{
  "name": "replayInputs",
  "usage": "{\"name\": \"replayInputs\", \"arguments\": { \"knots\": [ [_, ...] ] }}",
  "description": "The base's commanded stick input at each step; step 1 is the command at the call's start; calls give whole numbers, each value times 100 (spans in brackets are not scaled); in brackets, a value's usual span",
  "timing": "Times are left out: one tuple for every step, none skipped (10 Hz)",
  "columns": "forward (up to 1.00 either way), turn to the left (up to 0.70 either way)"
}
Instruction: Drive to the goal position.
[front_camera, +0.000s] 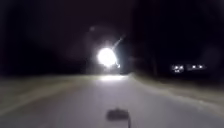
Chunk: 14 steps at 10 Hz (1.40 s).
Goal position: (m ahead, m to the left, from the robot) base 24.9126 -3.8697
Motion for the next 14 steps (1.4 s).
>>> {"name": "replayInputs", "arguments": {
  "knots": [
    [100, 28],
    [100, 38],
    [100, 28],
    [100, 13],
    [100, 6],
    [100, 39],
    [100, 19],
    [100, 3],
    [100, 2],
    [100, 1],
    [100, 0],
    [100, 22],
    [100, 35],
    [100, 24]
  ]
}}
